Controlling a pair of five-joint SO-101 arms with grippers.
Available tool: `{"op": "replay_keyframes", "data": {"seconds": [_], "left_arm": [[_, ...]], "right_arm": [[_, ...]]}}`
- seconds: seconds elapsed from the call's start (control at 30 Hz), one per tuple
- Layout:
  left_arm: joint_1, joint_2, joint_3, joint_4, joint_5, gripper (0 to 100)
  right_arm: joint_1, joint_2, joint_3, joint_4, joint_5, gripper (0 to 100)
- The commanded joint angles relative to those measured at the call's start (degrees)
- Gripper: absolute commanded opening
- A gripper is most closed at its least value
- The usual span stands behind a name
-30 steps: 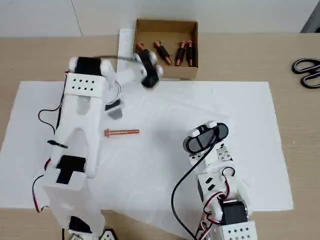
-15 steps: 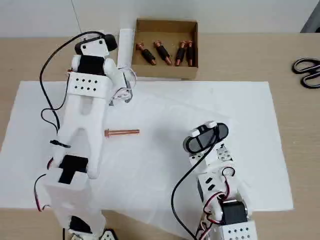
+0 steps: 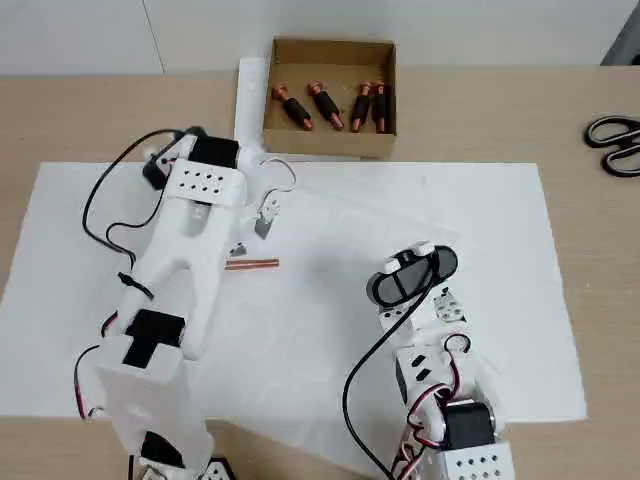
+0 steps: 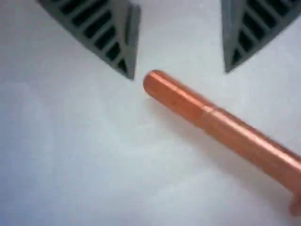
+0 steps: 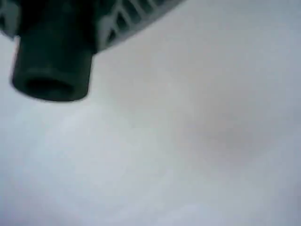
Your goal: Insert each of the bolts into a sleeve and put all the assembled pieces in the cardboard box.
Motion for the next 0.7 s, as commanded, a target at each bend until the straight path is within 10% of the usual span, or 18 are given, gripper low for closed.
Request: {"op": "replay_keyframes", "data": {"seconds": [0.0, 0.67], "left_arm": [[0.26, -0.53, 0.04, 1.14, 3.69, 12], [-2.73, -0.44, 8.57, 0.7, 25.76, 22]], "right_arm": [[0.57, -0.48, 0.35, 0.04, 0.18, 0.6], [2.42, -0.48, 0.35, 0.04, 0.18, 0.6]]}}
